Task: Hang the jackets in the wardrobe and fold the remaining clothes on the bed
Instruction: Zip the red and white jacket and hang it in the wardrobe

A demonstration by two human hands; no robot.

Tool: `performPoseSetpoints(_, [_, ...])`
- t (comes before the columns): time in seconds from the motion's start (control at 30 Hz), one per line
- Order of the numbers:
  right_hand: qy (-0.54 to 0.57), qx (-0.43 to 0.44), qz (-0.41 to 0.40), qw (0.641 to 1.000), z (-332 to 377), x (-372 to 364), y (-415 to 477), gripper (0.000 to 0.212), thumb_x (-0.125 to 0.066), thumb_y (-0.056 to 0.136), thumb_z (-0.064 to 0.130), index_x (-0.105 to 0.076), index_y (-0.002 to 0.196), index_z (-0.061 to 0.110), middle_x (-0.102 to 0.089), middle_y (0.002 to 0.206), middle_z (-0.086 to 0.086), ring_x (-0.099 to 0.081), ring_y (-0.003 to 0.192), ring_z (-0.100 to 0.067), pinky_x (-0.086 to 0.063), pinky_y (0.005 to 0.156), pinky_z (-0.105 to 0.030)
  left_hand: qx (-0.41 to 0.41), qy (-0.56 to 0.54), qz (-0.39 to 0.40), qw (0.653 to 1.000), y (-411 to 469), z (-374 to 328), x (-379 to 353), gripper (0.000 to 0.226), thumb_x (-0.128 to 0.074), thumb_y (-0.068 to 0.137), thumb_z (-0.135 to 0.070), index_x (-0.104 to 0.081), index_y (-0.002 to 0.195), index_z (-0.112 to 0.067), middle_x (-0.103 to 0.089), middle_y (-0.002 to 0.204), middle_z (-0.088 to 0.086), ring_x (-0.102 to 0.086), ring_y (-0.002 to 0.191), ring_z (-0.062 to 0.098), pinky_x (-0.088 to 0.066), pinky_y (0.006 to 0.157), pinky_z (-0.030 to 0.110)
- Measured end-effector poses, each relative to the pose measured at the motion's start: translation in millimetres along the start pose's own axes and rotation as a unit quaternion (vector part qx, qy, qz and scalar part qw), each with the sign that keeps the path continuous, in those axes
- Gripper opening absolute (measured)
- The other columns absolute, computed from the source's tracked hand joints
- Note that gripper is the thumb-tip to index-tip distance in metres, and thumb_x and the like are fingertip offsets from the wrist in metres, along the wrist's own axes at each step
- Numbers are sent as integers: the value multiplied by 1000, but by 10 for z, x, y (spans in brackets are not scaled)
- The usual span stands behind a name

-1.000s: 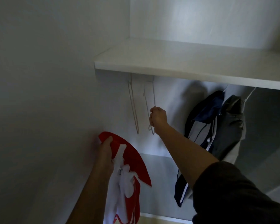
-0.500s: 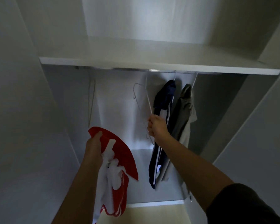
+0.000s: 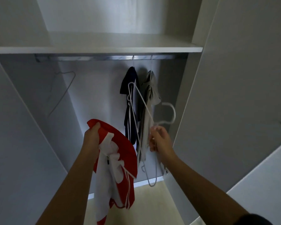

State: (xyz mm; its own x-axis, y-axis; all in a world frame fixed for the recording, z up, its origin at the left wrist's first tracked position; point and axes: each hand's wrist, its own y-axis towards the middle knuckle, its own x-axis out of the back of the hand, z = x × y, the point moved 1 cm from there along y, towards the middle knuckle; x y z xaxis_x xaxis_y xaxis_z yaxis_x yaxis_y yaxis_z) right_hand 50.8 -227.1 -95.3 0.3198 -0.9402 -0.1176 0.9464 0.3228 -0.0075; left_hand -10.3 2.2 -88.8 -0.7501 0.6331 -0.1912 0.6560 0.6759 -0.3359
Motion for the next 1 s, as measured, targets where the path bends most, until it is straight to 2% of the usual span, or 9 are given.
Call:
performPoseSetpoints(0.13, [-83,27,-118,989,158,270,169,15,-51,98,23,-59,92,12,-54,69,0,-49,57,-7,-41,51,-19,1,13,29,999,-177,24,-211,24,-58,92,-34,-56,107,-14,-64,87,2,-62,80,17,-47,64,29])
performPoseSetpoints(0.23, [-127,25,-141,981,36,481,87,23,-46,99,23,-63,89,10,-53,67,0,-49,61,-9,-40,57,-22,4,30,47,998,-270,53,-333,27,-58,92,-33,-55,111,-14,-63,89,3,-61,81,18,-49,69,32])
performPoseSetpoints(0.3, [-84,28,-152,984,73,606,34,29,-45,98,20,-67,84,7,-45,58,0,-42,54,-11,-34,51,-24,11,49,59,997,-316,73,-426,36,-58,92,-33,-55,120,-9,-64,99,7,-61,87,22,-49,82,37])
performPoseSetpoints(0.4, [-12,61,-173,983,346,736,-35,36,-43,100,22,-70,76,15,-39,51,3,-35,45,-8,-28,44,-21,19,74,71,995,-397,95,-585,47,-57,93,-34,-51,130,-6,-61,118,15,-58,100,29,-48,94,43])
performPoseSetpoints(0.57, [133,144,-156,968,867,714,-249,49,-39,102,17,-69,64,19,-32,47,6,-25,40,-8,-20,38,-20,32,95,99,990,-554,211,-824,51,-56,94,-34,-48,134,-4,-57,126,19,-56,100,29,-46,93,40])
performPoseSetpoints(0.7, [250,186,-152,938,1039,560,-316,45,-38,98,13,-61,59,18,-26,46,7,-20,39,-7,-17,37,-18,60,105,103,987,-688,220,-973,49,-56,94,-33,-49,130,-1,-53,131,25,-53,116,38,-42,102,49])
performPoseSetpoints(0.83, [240,149,-166,945,667,333,-385,43,-41,96,11,-57,56,19,-32,46,6,-25,39,-8,-19,38,-21,39,68,112,991,-794,104,-998,41,-58,93,-33,-56,119,-2,-61,117,22,-59,106,35,-48,94,48])
performPoseSetpoints(0.93, [156,98,-144,972,251,163,-445,40,-41,97,8,-53,60,15,-36,48,3,-30,43,-9,-24,42,-23,-7,-10,129,992,-828,-112,-898,25,-58,92,-34,-65,97,-11,-71,86,8,-68,79,21,-52,67,33])
performPoseSetpoints(1.0, [123,80,-104,984,54,91,-476,39,-41,96,7,-52,59,15,-36,49,2,-31,45,-10,-24,44,-23,-36,-46,123,991,-830,-288,-819,20,-59,91,-32,-66,87,-14,-73,70,2,-69,66,14,-50,61,28])
